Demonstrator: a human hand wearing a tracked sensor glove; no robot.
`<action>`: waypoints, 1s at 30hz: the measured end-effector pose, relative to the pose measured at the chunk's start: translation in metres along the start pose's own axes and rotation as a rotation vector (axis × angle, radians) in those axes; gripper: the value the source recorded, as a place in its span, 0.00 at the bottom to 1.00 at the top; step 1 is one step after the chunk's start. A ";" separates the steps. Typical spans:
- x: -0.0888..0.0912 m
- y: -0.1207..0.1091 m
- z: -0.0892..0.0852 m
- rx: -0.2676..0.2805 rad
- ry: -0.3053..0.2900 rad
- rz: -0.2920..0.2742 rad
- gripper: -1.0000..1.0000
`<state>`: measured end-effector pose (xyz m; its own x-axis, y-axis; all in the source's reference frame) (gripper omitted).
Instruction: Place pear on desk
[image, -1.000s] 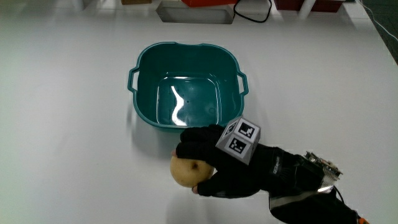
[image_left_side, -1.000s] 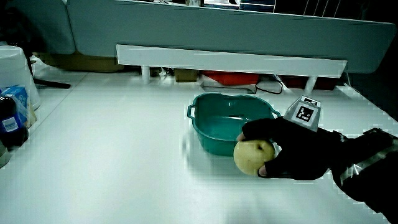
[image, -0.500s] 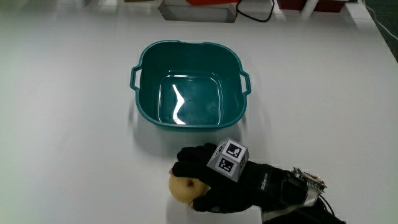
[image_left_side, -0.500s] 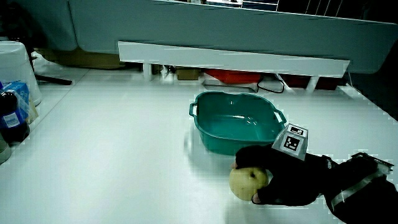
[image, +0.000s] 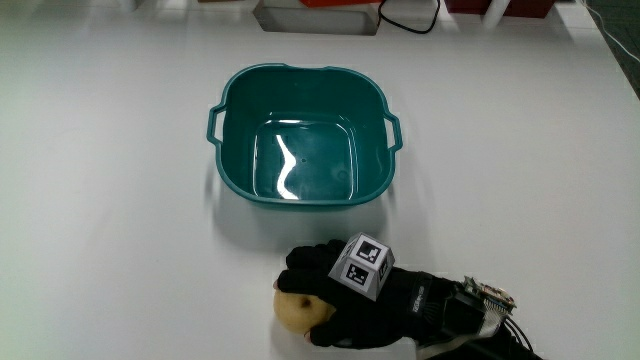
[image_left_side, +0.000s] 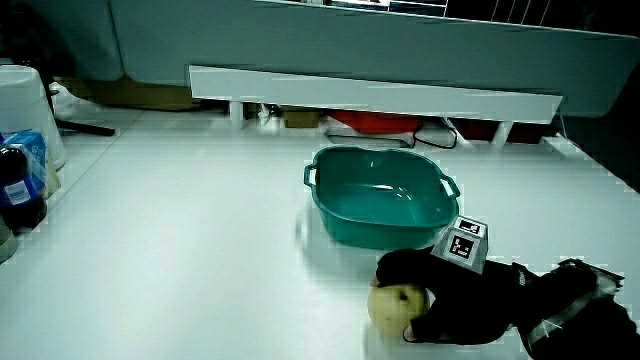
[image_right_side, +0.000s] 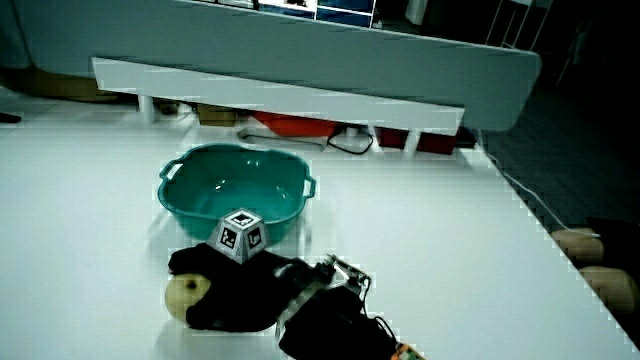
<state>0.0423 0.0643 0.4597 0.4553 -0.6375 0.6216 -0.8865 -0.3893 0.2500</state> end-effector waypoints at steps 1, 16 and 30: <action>0.001 0.000 0.000 -0.002 0.008 -0.002 0.50; 0.007 0.002 -0.010 -0.019 0.006 -0.037 0.38; 0.013 0.010 -0.018 -0.038 0.072 -0.044 0.19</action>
<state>0.0380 0.0643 0.4838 0.4880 -0.5704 0.6607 -0.8688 -0.3897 0.3053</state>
